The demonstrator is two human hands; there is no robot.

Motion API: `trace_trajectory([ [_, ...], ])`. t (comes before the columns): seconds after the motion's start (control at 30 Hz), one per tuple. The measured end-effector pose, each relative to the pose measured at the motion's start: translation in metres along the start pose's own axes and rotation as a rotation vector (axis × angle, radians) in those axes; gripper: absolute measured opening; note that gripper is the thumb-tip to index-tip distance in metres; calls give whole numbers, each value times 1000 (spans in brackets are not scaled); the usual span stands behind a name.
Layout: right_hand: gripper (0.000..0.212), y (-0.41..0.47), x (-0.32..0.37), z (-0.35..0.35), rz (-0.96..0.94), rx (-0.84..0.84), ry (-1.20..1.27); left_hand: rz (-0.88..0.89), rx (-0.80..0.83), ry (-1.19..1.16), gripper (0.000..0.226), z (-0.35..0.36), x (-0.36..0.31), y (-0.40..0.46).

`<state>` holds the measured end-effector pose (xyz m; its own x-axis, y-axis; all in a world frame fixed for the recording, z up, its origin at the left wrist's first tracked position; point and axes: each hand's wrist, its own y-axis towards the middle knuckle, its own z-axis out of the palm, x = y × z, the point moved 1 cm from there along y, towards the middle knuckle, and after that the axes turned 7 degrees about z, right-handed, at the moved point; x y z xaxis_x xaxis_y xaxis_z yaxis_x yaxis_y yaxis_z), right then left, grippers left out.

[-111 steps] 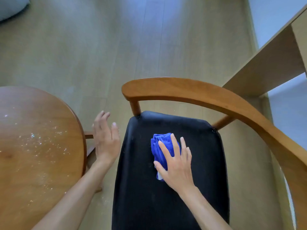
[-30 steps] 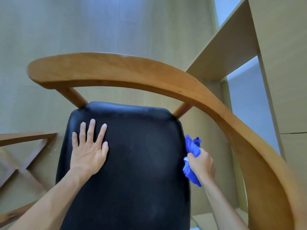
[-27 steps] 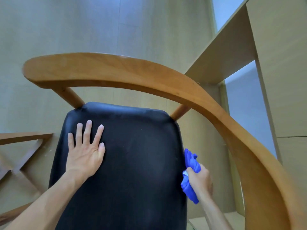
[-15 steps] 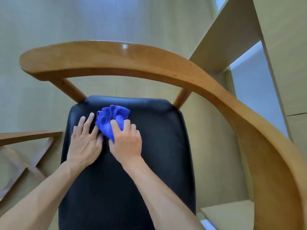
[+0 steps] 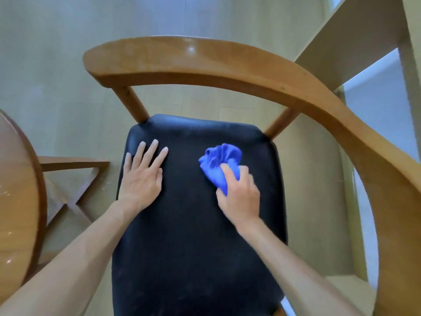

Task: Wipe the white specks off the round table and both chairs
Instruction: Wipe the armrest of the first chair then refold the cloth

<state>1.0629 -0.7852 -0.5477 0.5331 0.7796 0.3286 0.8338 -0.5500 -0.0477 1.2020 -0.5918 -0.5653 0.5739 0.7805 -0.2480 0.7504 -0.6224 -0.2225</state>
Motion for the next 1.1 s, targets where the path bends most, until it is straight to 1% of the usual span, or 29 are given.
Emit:
trace_trajectory([
  [0.03,58,-43,14,7,-154,76,6,2,-8,7,58,-1,-1,-2],
  [0.07,53,-89,23,16,-291,172,14,13,-15,11,58,-1,-1,-4],
  [0.13,34,-170,29,28,-546,293,-30,22,-26,34,58,-2,-1,-12],
  [0.17,28,-195,30,32,-692,335,-103,23,-28,44,58,-1,1,-18],
  [0.2,26,-205,27,33,-832,372,-169,23,-29,50,57,0,2,-24],
  [0.23,22,-202,23,32,-945,377,-183,26,-35,56,55,1,4,-31],
  [0.27,17,-187,19,29,-1011,379,-148,35,-46,63,53,3,6,-37],
  [0.33,18,-133,16,16,-1061,342,-33,56,-72,80,50,6,10,-45],
  [0.37,21,-97,16,12,-1043,257,-14,64,-81,90,50,6,11,-49],
  [0.4,22,-60,15,9,-978,163,-29,69,-90,100,50,6,12,-51],
  [0.43,25,-23,13,7,-861,74,-56,72,-101,103,48,8,13,-53],
  [0.5,43,40,7,4,-516,-58,-125,61,-112,82,47,11,13,-57],
  [0.53,50,62,4,0,-329,-67,-139,54,-109,71,50,12,12,-60],
  [0.6,54,80,5,-2,-9,-17,-76,57,-94,62,53,13,10,-64],
  [0.63,54,75,10,0,72,-8,-57,63,-83,64,53,14,9,-67],
  [0.67,54,60,17,2,87,-11,-60,69,-72,70,53,15,9,-70],
  [0.7,55,38,22,5,50,-14,-53,73,-64,74,53,16,9,-72],
  [0.73,56,9,26,8,-27,5,-30,72,-62,72,54,16,9,-75],
  [0.8,56,-66,28,12,-265,103,-19,72,-66,50,55,17,9,-78],
  [0.83,53,-106,26,11,-398,187,-15,74,-66,40,56,17,9,-79],
  [0.9,36,-176,17,5,-685,346,-36,59,-46,36,56,16,6,-82],
  [0.93,31,-198,11,0,-818,398,-40,49,-35,39,57,15,4,-85],
  [0.97,29,-206,6,-2,-940,432,-51,44,-25,45,57,14,3,-88],
  [1.03,31,-185,-2,-5,-1115,458,-115,48,-24,62,58,15,0,-96],
  [1.07,31,-161,-4,-6,-1163,445,-138,53,-34,64,58,16,0,-99],
  [1.1,31,-129,-7,-7,-1177,391,-143,53,-51,63,58,18,-1,-101],
])
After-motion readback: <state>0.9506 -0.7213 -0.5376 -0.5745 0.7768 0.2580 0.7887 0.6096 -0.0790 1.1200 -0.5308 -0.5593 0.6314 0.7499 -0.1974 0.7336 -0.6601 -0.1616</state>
